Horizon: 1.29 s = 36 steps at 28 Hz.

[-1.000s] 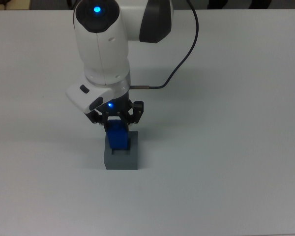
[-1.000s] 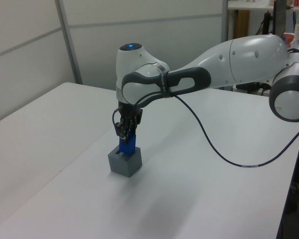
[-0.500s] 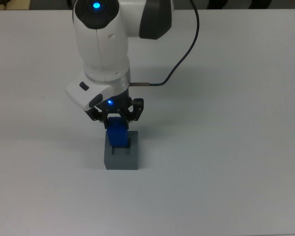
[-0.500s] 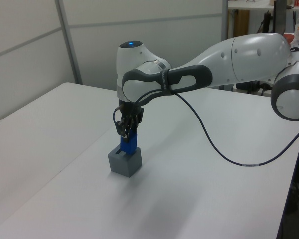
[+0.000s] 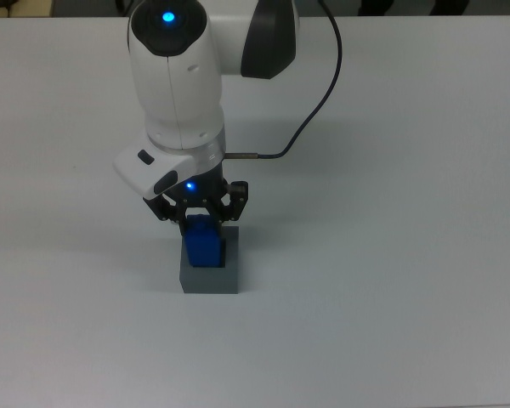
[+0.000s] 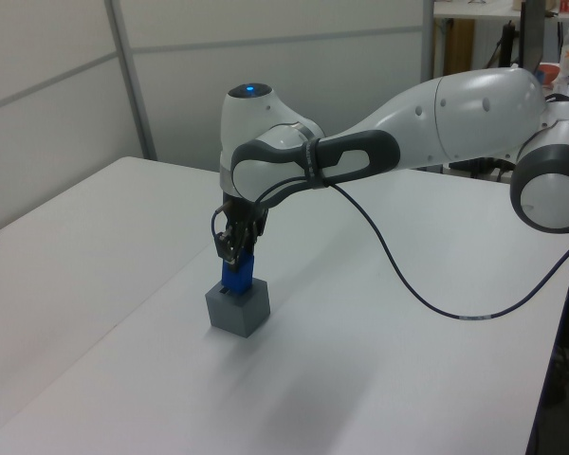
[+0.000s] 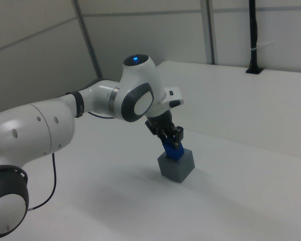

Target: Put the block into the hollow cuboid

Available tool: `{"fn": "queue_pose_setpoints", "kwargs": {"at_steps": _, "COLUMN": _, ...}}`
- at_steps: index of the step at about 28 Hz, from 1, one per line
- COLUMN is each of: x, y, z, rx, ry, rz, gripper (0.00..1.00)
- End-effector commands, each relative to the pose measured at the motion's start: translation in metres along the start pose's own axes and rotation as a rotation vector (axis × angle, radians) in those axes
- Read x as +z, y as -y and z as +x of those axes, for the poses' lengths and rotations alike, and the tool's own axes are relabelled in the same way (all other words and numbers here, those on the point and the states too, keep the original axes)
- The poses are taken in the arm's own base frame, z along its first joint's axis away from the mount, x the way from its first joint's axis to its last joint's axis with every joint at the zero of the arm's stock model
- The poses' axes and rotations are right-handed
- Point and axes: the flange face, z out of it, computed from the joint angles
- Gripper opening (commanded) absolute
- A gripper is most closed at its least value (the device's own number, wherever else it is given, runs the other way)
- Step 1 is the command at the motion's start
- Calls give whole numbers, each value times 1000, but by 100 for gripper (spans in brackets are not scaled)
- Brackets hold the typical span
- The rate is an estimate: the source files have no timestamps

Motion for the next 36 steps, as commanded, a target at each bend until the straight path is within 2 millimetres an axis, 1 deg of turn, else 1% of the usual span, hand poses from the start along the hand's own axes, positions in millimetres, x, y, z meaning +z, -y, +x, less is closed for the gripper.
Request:
{"fn": "queue_pose_setpoints", "kwargs": {"at_steps": 1, "x": 0, "y": 2, "z": 2, "rx": 2, "ry": -23, "rz": 1, "gripper": 37}}
{"fn": "queue_pose_setpoints", "kwargs": {"at_steps": 5, "x": 1, "y": 2, "z": 2, "rx": 2, "ry": -22, "rz": 1, "gripper": 37}}
{"fn": "queue_pose_setpoints", "kwargs": {"at_steps": 8, "x": 0, "y": 9, "z": 1, "rx": -9, "ry": -19, "rz": 1, "gripper": 37}}
{"fn": "queue_pose_setpoints", "kwargs": {"at_steps": 10, "x": 3, "y": 13, "z": -1, "rx": -18, "ry": -11, "rz": -3, "gripper": 37}}
{"fn": "queue_pose_setpoints", "kwargs": {"at_steps": 13, "x": 4, "y": 14, "z": -2, "rx": -21, "ry": -8, "rz": -8, "gripper": 37}}
{"fn": "queue_pose_setpoints", "kwargs": {"at_steps": 21, "x": 2, "y": 14, "z": -3, "rx": -21, "ry": -3, "rz": -8, "gripper": 37}}
{"fn": "queue_pose_setpoints", "kwargs": {"at_steps": 26, "x": -3, "y": 9, "z": -3, "rx": -14, "ry": -5, "rz": -13, "gripper": 37}}
{"fn": "queue_pose_setpoints", "kwargs": {"at_steps": 27, "x": 0, "y": 8, "z": -6, "rx": -11, "ry": 20, "rz": -15, "gripper": 37}}
{"fn": "queue_pose_setpoints", "kwargs": {"at_steps": 30, "x": 0, "y": 7, "z": -9, "rx": -11, "ry": 45, "rz": -16, "gripper": 37}}
{"fn": "queue_pose_setpoints", "kwargs": {"at_steps": 36, "x": -3, "y": 6, "z": -14, "rx": 16, "ry": 80, "rz": -20, "gripper": 38}}
